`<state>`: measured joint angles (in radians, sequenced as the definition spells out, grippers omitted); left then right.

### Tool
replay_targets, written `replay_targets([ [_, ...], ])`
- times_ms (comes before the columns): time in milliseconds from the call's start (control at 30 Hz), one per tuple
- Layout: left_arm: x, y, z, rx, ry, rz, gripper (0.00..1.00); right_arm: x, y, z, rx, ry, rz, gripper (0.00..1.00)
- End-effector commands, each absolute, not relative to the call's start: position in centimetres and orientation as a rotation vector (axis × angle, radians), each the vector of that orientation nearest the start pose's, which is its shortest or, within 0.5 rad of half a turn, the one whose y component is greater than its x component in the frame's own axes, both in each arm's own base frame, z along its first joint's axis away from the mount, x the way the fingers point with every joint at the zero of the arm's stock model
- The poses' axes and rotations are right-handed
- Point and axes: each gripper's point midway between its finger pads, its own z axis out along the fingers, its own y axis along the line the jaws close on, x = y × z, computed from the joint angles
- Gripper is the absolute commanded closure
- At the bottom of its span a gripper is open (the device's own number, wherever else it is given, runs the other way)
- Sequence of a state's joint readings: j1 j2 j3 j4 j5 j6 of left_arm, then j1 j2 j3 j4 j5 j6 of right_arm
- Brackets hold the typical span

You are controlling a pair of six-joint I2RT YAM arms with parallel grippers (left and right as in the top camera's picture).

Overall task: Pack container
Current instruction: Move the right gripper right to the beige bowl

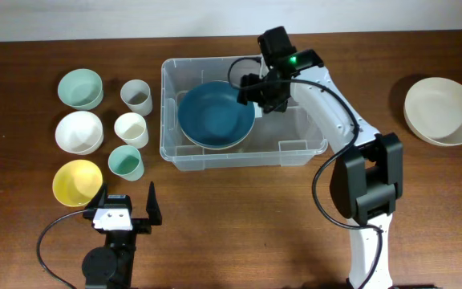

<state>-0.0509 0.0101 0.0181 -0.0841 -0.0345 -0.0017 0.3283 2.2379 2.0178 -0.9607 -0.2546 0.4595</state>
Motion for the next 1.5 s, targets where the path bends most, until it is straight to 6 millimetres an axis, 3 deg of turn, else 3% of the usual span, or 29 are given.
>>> replay_targets([
  [0, 24.6, -0.4, 15.7, -0.006, 1.646, -0.007, 0.00, 50.8, 19.5, 18.2, 0.079, 2.638, 0.567, 0.21],
  [100, 24.6, -0.4, 15.7, -0.006, 1.646, -0.007, 0.00, 51.7, 17.4, 23.0, 0.089, 2.542, 0.516, 0.17],
  [167, 24.6, -0.4, 15.7, -0.006, 1.646, -0.007, 0.00, 52.0, 14.9, 26.2, 0.137, 2.481, 0.436, 0.14],
  [300, 24.6, -0.4, 15.7, -0.006, 1.646, -0.007, 0.00, 51.4, 6.8, 31.9, 0.321, 2.373, 0.192, 0.06],
  [400, 24.6, -0.4, 15.7, -0.006, 1.646, -0.006, 0.00, 50.2, 2.1, 34.3, 0.429, 2.333, 0.136, 0.05],
  [500, 24.6, -0.4, 15.7, -0.006, 1.646, -0.007, 0.00, 48.9, -2.8, 35.2, 0.575, 2.308, 0.097, 0.05],
  [600, 24.6, -0.4, 15.7, -0.006, 1.646, -0.007, 0.00, 47.0, -7.9, 34.4, 0.790, 2.305, 0.062, 0.02],
  [767, 24.6, -0.4, 15.7, -0.006, 1.646, -0.007, 0.00, 42.1, -16.8, 31.8, 1.287, 2.236, 0.023, 0.01],
  [867, 24.6, -0.4, 15.7, -0.006, 1.646, -0.007, 0.00, 40.2, -19.8, 30.7, 1.449, 2.196, 0.045, 0.01],
  [1067, 24.6, -0.4, 15.7, -0.006, 1.646, -0.007, 0.00, 38.7, -22.8, 26.3, 1.646, 2.208, 0.114, 0.01],
  [1267, 24.6, -0.4, 15.7, -0.006, 1.646, -0.007, 0.00, 38.2, -23.9, 19.6, 1.839, 2.219, 0.165, 0.01],
  [1467, 24.6, -0.4, 15.7, -0.006, 1.646, -0.006, 0.00, 37.5, -25.3, 15.2, 1.961, 2.167, 0.255, 0.01],
])
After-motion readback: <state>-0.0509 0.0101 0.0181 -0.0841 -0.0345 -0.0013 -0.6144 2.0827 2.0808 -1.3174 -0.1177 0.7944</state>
